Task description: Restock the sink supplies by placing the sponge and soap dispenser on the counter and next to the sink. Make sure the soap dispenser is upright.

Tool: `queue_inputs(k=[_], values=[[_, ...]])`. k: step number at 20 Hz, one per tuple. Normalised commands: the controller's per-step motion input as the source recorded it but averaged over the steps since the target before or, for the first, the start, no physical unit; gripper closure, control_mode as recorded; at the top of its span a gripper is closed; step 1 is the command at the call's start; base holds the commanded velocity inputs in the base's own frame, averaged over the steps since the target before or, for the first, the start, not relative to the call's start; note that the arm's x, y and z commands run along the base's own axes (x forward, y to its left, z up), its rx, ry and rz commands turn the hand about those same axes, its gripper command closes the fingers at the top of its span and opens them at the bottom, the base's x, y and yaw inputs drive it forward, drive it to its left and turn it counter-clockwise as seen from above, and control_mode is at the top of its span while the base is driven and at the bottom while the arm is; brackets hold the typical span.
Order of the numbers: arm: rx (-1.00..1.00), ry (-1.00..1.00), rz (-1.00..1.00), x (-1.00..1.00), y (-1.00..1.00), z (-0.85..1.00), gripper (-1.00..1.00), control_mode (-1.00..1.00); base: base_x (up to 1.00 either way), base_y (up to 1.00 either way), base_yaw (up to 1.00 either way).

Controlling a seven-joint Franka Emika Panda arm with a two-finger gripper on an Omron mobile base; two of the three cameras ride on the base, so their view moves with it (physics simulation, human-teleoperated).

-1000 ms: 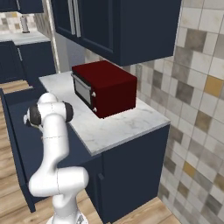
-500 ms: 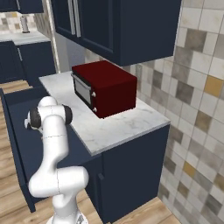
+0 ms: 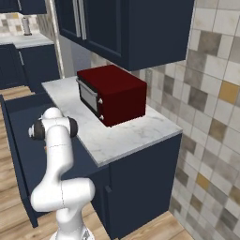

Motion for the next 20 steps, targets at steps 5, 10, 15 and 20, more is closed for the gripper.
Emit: queue_inputs(k=[5, 10, 15, 20], values=[[0.0, -0.01, 0.0, 0.02, 0.08, -0.23, -1.0, -1.0, 0.0, 0.0, 0.0], [0.0, -0.05, -0.01, -0.34, -0.01, -0.34, 1.0, -1.0, 0.0, 0.0, 0.0], [0.0, -0.04, -0.03, -0.2, 0.0, -0.13, 1.0, -1.0, 0.0, 0.0, 0.0], [0.0, -0.02, -0.05, 0.0, 0.0, 0.07, 1.0, -1.0, 0.0, 0.0, 0.0]])
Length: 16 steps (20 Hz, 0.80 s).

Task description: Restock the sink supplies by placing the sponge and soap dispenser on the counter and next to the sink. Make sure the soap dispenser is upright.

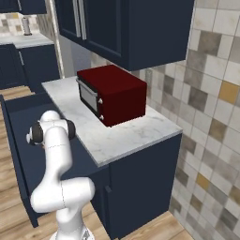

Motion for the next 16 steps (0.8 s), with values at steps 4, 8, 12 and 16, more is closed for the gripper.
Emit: queue_inputs(k=[4, 8, 12, 16], values=[[-0.01, -0.11, -0.07, -0.01, 0.0, 0.62, 1.0, -1.0, 0.0, 0.0, 0.0], [-0.03, -0.26, -0.01, -0.23, 0.0, 0.98, 1.0, -1.0, 0.0, 0.0, 0.0], [-0.02, -0.31, -0.01, -0.47, 0.06, 0.93, 1.0, -1.0, 0.0, 0.0, 0.0], [0.0, -0.23, -0.04, -0.45, 0.1, 1.0, 1.0, -1.0, 0.0, 0.0, 0.0]])
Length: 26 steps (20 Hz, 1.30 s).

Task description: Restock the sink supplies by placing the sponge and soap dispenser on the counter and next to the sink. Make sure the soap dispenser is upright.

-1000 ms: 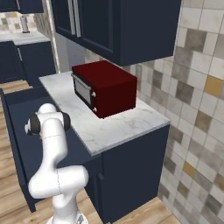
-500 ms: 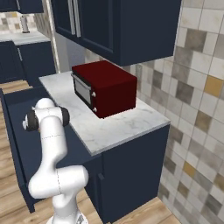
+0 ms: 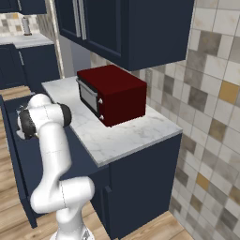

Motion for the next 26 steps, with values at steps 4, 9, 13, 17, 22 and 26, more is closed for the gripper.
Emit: queue_inputs(k=[4, 9, 13, 17, 22, 26], values=[[0.06, -0.15, -0.08, -0.47, 0.36, 0.98, 1.0, -1.0, 0.0, 0.0, 0.0], [0.23, -0.03, -0.09, -0.58, 0.26, 0.93, 1.0, -1.0, 0.0, 0.0, 0.0], [0.27, -0.09, -0.05, -0.67, 0.05, 1.0, 1.0, -1.0, 0.0, 0.0, 0.0], [0.44, -0.31, -0.1, -0.95, -0.19, 0.46, 1.0, -1.0, 0.0, 0.0, 0.0], [0.55, -0.22, -0.13, -0.89, -0.48, 0.68, 1.0, -1.0, 0.0, 0.0, 0.0], [0.38, -0.06, 0.0, -0.72, -0.77, 0.49, 1.0, -1.0, 0.0, 0.0, 0.0]])
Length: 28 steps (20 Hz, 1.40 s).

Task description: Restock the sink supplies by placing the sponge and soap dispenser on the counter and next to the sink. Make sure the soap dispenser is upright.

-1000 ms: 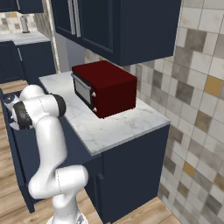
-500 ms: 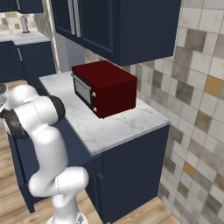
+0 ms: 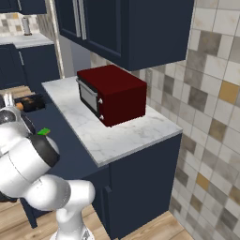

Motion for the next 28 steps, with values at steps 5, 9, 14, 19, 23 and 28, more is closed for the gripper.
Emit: queue_inputs(k=[5, 9, 14, 19, 23, 28], values=[[0.1, -0.02, 0.0, -0.23, -0.2, 0.06, 1.0, -1.0, 0.0, 0.0, 0.0], [0.0, -0.02, 0.0, -0.11, 0.02, 0.04, 1.0, -1.0, 0.0, 0.0, 0.0], [0.0, -0.03, 0.0, -0.09, 0.0, 0.0, 1.0, -1.0, 0.0, 0.0, 0.0], [0.0, 0.0, 0.0, -0.05, 0.06, 0.0, 1.0, -1.0, 0.0, 0.0, 0.0], [0.11, 0.0, -0.11, -0.54, -0.01, 0.07, 1.0, -1.0, 0.0, 0.0, 0.0], [0.21, 0.01, -0.1, -0.71, -0.38, 0.07, 1.0, -1.0, 0.0, 0.0, 0.0]])
